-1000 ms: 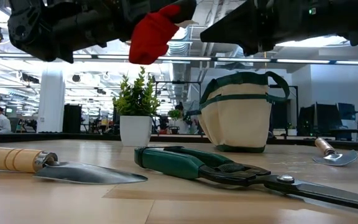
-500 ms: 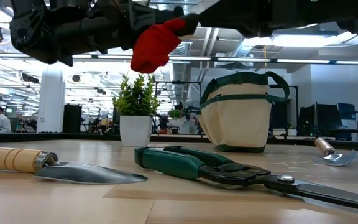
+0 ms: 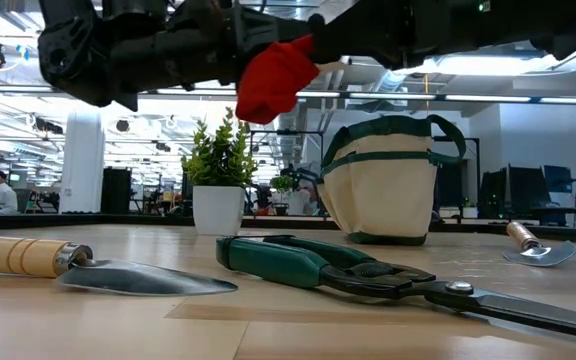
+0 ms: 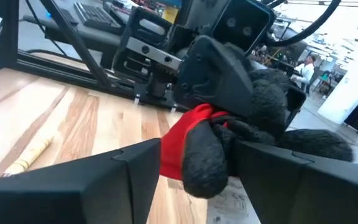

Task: Pick & Place Garden tools in Gardening bag
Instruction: Put the red gloves into the white gardening bag

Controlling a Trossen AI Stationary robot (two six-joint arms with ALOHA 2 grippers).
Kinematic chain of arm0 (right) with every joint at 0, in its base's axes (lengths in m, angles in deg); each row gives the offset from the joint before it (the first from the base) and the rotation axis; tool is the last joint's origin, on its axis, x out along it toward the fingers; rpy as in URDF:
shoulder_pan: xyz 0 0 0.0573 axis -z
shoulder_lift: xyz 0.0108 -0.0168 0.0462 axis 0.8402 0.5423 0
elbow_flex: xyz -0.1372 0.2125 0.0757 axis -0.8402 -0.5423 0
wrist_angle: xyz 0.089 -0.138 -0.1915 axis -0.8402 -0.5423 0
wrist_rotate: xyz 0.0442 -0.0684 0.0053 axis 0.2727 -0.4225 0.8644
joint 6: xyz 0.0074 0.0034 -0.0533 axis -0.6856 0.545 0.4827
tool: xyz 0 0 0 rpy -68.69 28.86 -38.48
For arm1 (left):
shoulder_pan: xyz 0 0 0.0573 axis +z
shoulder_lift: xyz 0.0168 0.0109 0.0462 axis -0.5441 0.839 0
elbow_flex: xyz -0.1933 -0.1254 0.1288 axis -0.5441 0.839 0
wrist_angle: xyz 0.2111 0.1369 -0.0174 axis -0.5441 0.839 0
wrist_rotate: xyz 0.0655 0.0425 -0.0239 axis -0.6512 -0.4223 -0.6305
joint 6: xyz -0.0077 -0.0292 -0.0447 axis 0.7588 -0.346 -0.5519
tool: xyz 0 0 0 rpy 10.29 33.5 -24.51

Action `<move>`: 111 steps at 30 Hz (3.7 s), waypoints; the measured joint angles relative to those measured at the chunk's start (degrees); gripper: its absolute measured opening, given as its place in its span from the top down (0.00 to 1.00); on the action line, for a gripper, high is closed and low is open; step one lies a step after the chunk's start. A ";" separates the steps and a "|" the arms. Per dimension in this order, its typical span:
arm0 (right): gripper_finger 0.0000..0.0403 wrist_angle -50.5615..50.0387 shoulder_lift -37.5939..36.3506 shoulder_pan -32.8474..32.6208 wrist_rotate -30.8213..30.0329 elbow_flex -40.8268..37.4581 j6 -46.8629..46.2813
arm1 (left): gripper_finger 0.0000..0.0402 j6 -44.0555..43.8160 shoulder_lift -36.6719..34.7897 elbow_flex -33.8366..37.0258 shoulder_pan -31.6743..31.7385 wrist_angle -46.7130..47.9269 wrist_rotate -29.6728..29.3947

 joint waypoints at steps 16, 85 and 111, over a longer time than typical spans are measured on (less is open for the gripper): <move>0.70 -0.79 0.00 -0.73 -0.56 0.02 0.24 | 0.98 0.42 -0.17 -0.20 -0.08 -0.02 0.09; 1.00 -38.77 -23.99 6.20 -20.40 -0.02 -9.11 | 0.81 -3.17 -27.90 23.78 -3.19 1.01 0.23; 0.96 -56.94 -23.74 15.84 -8.89 0.00 -26.39 | 0.81 -3.04 -27.86 23.80 -3.17 1.01 0.09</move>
